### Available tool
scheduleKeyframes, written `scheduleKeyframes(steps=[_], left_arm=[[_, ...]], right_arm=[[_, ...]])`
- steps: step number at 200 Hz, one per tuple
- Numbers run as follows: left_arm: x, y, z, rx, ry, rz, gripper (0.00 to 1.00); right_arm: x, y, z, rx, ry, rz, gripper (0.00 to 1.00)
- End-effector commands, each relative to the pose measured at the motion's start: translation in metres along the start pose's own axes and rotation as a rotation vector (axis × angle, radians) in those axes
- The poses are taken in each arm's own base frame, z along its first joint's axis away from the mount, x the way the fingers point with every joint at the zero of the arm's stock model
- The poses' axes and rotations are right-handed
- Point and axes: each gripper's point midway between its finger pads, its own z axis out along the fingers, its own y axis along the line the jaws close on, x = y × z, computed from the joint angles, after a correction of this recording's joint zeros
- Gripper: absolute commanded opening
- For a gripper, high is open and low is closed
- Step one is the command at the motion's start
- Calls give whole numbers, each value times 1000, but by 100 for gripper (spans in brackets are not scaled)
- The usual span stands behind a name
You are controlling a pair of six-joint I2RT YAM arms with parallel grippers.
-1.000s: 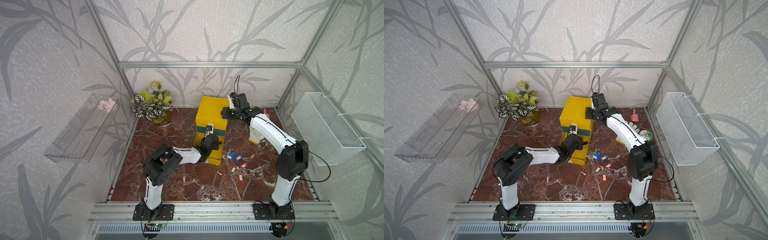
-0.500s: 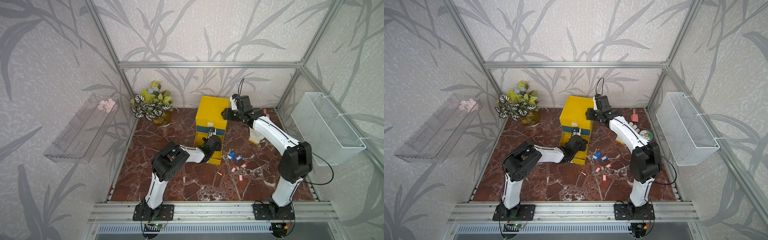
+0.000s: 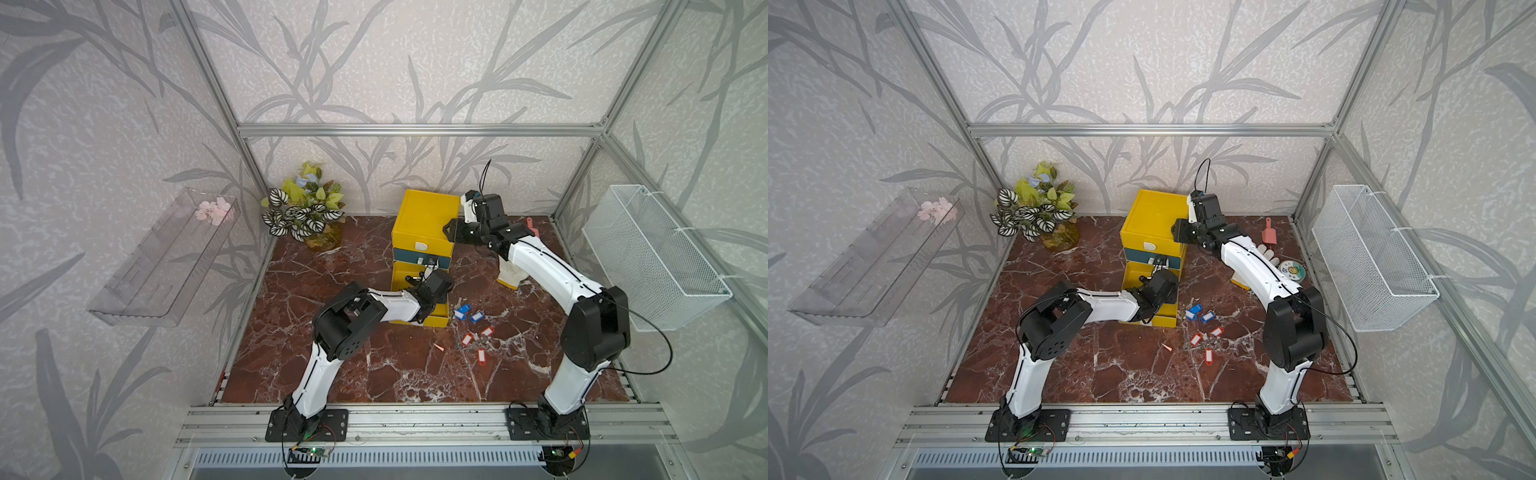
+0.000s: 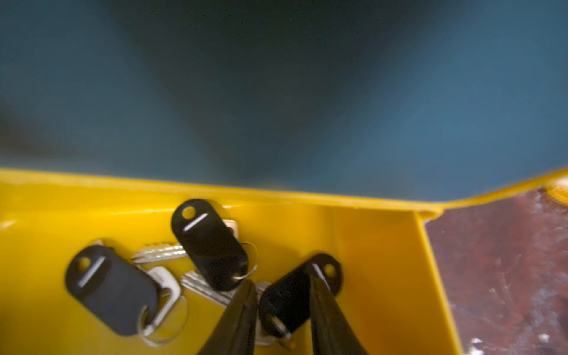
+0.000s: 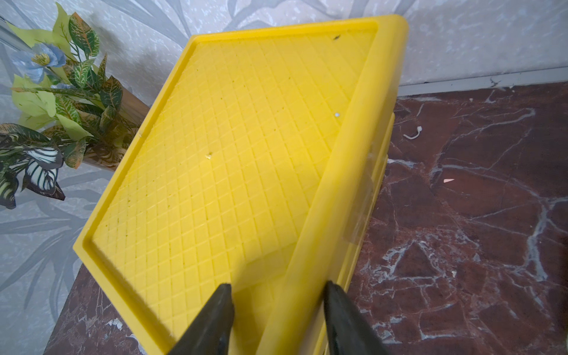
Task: Take the keys out of the drawer
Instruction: Pick up the key from the drawer, then place the key at the center of the board.
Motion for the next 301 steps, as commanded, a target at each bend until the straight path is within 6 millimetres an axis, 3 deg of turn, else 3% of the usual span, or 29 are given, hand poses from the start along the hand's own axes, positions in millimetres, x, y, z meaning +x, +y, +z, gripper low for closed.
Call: scheduleKeyframes(steps=[1, 36, 79, 124, 154, 197, 221, 251, 280, 301], left_arm=[[25, 22, 9, -85, 89, 26, 23], [22, 28, 0, -106, 83, 13, 13], [3, 30, -21, -84, 43, 10, 0], [-32, 17, -47, 90, -28, -107, 0], [-43, 15, -63, 152, -32, -165, 0], [-75, 38, -120, 165, -123, -202, 0], [-89, 67, -160, 115, -167, -206, 0], [-77, 137, -190, -62, -176, -269, 0], [-51, 197, -195, -201, -143, -319, 0], [-32, 218, -181, -231, -88, -351, 0]], right_arm=[[61, -12, 2, 35, 211, 5, 50], [59, -11, -2, 37, 200, -5, 50], [57, -8, -4, 23, 189, 0, 50], [55, -8, -7, 22, 184, 0, 49], [55, -7, -7, 23, 182, 0, 49], [57, -4, -7, 8, 197, -3, 48], [59, -2, -6, 8, 200, -5, 48], [61, 0, -4, 8, 208, -9, 48], [63, 1, -2, 11, 213, -12, 48], [62, 3, -1, 9, 214, -16, 48]])
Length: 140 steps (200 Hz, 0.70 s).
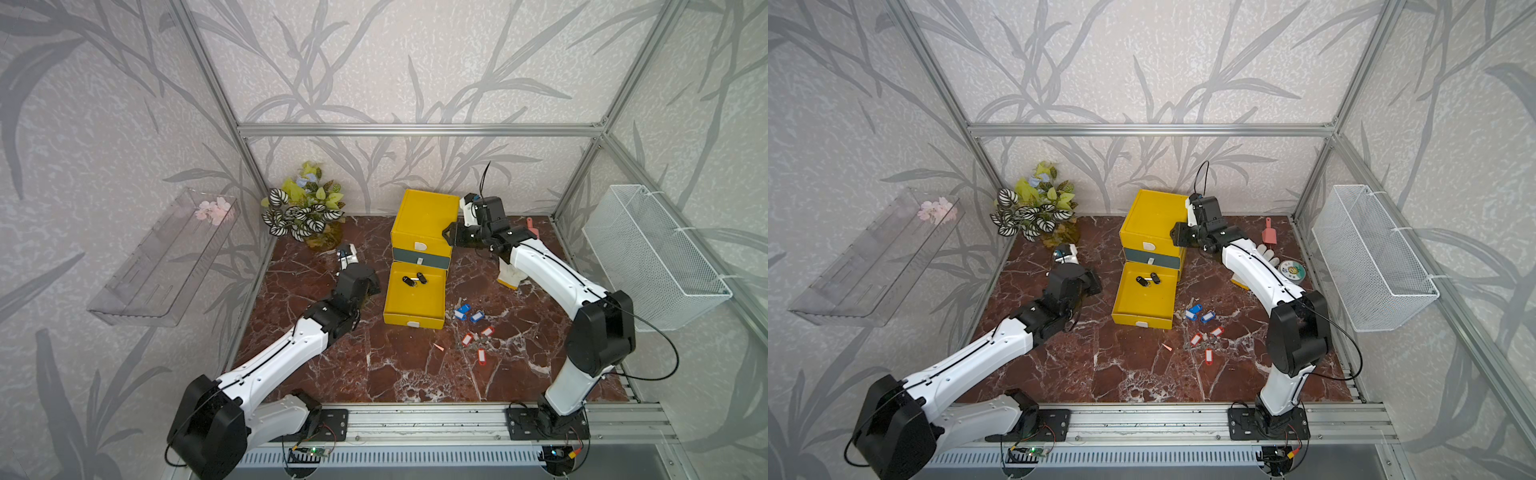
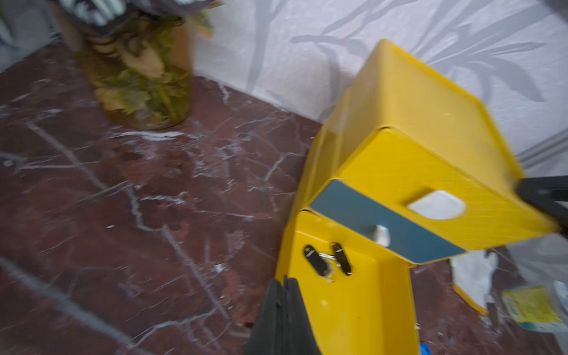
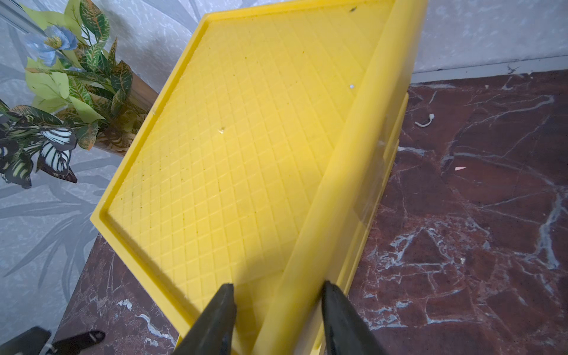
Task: Take the keys out of the drawer
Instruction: Place the key at the center of the board.
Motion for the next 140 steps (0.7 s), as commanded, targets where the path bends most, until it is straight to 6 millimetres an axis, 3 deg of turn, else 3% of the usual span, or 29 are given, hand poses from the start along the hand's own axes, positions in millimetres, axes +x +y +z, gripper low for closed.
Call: scheduleKeyframes(steps=[1, 46, 55, 68, 84, 117, 140], left_arm=[[33, 41, 13, -116, 108, 18, 0], [61, 59, 45, -156, 211, 15, 4], [64, 63, 48, -173, 224, 9, 13], [65, 65, 46, -191, 250, 9, 34], [57, 58, 44, -176, 249, 25, 43], [22, 17, 39, -44, 178, 29, 42], [8, -36, 35, 97, 160, 73, 41]], right_arm=[[53, -6, 7, 35, 194, -2, 48], [55, -6, 11, 36, 201, -3, 48], [55, -6, 12, 34, 203, -3, 48], [55, -6, 12, 34, 203, -4, 48], [54, -5, 10, 37, 200, -8, 48], [54, -6, 7, 38, 195, -13, 48], [54, -6, 7, 39, 197, -13, 48]])
